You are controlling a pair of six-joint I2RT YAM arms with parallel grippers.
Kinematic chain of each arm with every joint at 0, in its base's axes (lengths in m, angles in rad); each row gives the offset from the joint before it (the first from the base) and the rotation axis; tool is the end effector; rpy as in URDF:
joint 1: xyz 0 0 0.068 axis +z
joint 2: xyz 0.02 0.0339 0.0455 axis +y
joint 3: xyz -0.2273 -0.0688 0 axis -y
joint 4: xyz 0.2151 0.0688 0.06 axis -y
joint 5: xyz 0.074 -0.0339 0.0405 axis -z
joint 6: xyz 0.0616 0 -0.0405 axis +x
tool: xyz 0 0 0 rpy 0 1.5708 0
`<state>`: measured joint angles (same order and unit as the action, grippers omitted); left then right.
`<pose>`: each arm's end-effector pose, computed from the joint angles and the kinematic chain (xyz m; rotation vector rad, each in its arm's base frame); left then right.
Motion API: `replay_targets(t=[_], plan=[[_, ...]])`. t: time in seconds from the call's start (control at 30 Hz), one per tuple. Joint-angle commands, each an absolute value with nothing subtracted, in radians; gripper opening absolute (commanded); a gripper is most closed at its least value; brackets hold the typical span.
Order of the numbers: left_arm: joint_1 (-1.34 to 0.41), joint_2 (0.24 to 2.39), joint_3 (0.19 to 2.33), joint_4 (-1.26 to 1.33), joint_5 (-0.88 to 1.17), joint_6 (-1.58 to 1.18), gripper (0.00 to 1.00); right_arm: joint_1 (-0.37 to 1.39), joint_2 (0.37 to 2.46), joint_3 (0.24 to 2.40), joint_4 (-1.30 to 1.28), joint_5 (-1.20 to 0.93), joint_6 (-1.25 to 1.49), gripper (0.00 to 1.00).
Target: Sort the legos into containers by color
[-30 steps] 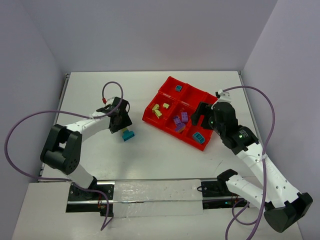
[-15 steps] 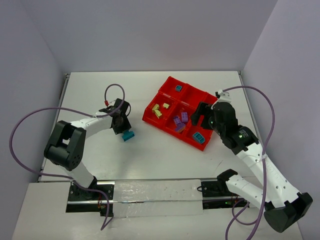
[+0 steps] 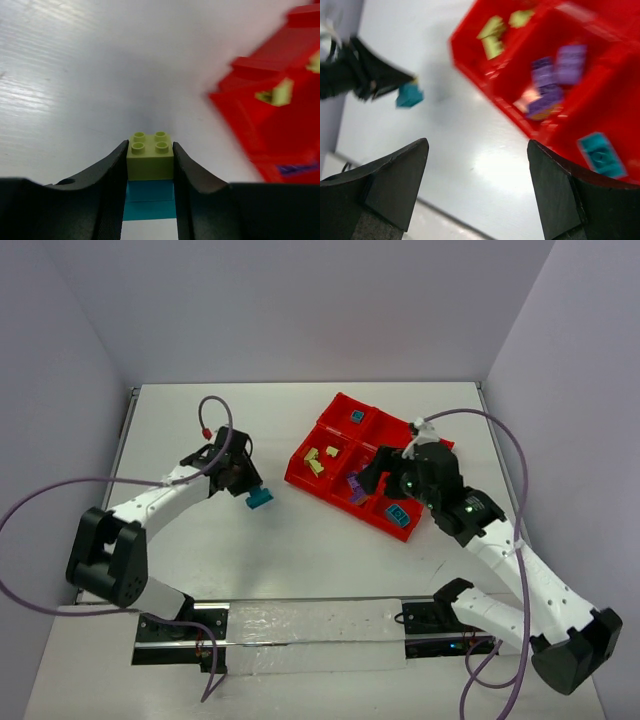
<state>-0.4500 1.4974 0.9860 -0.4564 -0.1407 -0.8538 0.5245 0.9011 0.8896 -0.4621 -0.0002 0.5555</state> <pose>0.2710 -0.1213 0.1761 -0.5681 2.4957 -0.3395 0.1864 0.1079 0.2874 0.0326 2.1121 0.6639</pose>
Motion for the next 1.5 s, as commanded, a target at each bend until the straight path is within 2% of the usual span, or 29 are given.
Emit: replay_targets(t=[0.0,0.17,0.4,0.53,0.67,0.77,0.9,1.07,1.13,1.47], plan=[[-0.446,1.365,1.035,-0.368,0.005,-0.938,0.00,0.658,1.009,0.891,-0.281,-0.079,0.610,0.88],[-0.499,1.304,1.054,-0.374,0.030,-1.001,0.00,0.822,1.199,0.958,-0.156,-0.093,0.632,0.93],[-0.531,1.262,1.068,-0.390,0.009,-1.006,0.00,0.848,1.332,1.019,-0.053,-0.139,0.641,0.94],[-0.539,1.266,1.073,-0.399,0.010,-1.002,0.00,0.848,1.404,1.067,-0.024,-0.140,0.652,0.91],[-0.541,1.260,1.067,-0.398,0.012,-1.002,0.00,0.850,1.464,1.110,-0.009,-0.131,0.655,0.84],[-0.541,1.252,1.063,-0.402,0.011,-0.999,0.00,0.847,1.505,1.141,-0.005,-0.120,0.661,0.78],[-0.541,1.245,1.063,-0.400,0.015,-0.997,0.00,0.844,1.534,1.164,0.012,-0.126,0.669,0.61],[-0.541,1.237,1.069,-0.411,0.012,-0.991,0.00,0.841,1.548,1.161,0.037,-0.122,0.687,0.21],[-0.541,1.233,1.071,-0.421,0.009,-0.986,0.00,0.839,1.539,1.148,0.050,-0.118,0.694,0.00],[-0.512,1.216,1.105,-0.470,-0.072,-0.939,0.00,0.807,1.368,0.947,0.024,-0.107,0.645,0.00]])
